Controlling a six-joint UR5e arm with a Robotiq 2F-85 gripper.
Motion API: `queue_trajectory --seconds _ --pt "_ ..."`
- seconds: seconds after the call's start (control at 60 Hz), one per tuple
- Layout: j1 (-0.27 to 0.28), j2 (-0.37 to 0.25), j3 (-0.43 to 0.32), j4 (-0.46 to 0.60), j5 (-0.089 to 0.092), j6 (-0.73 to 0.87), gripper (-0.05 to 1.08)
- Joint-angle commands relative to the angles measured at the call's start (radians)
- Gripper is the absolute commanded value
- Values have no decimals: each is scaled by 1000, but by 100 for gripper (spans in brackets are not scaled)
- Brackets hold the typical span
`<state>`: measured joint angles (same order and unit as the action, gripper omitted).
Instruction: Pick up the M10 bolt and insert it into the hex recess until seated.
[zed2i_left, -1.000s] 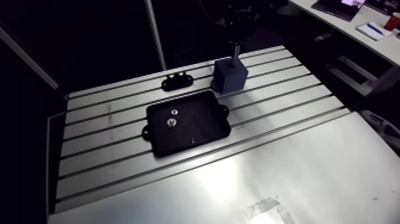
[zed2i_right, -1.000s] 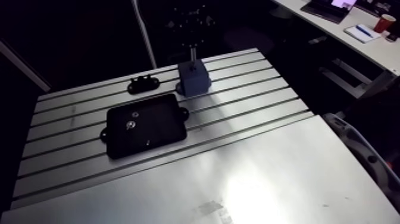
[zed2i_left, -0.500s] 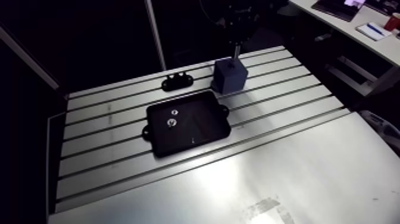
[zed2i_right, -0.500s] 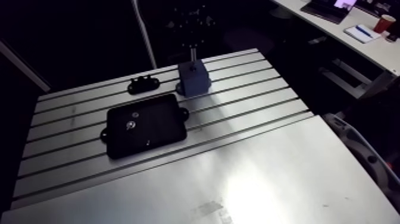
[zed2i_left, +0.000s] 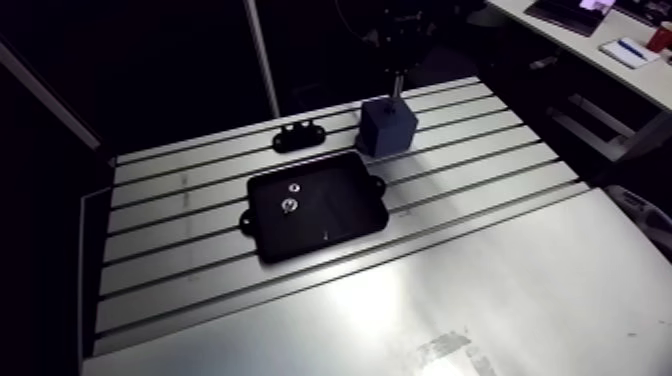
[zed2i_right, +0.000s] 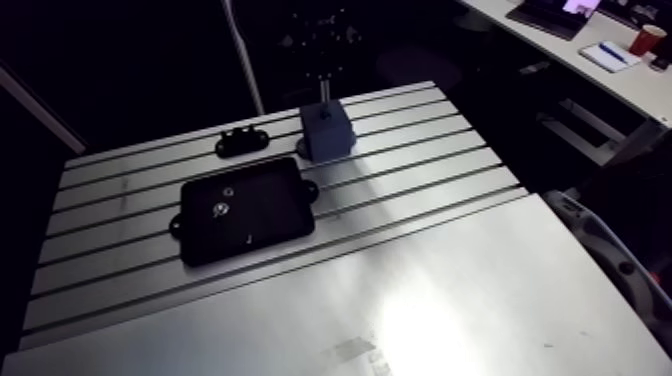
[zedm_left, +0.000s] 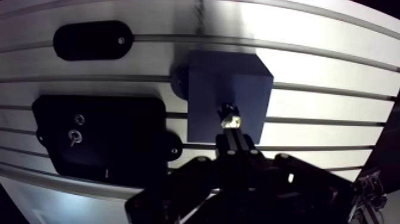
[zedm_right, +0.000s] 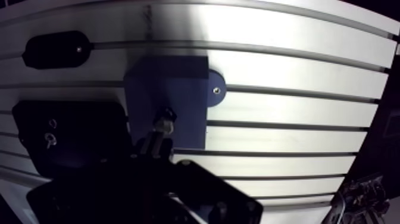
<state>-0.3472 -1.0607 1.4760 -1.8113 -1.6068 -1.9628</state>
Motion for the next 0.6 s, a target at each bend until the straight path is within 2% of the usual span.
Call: queue_trajectory --seconds 0.017,0.6 --pt "0 0 2 -3 1 0 107" --pt "2 2 26 -42 -1 2 107"
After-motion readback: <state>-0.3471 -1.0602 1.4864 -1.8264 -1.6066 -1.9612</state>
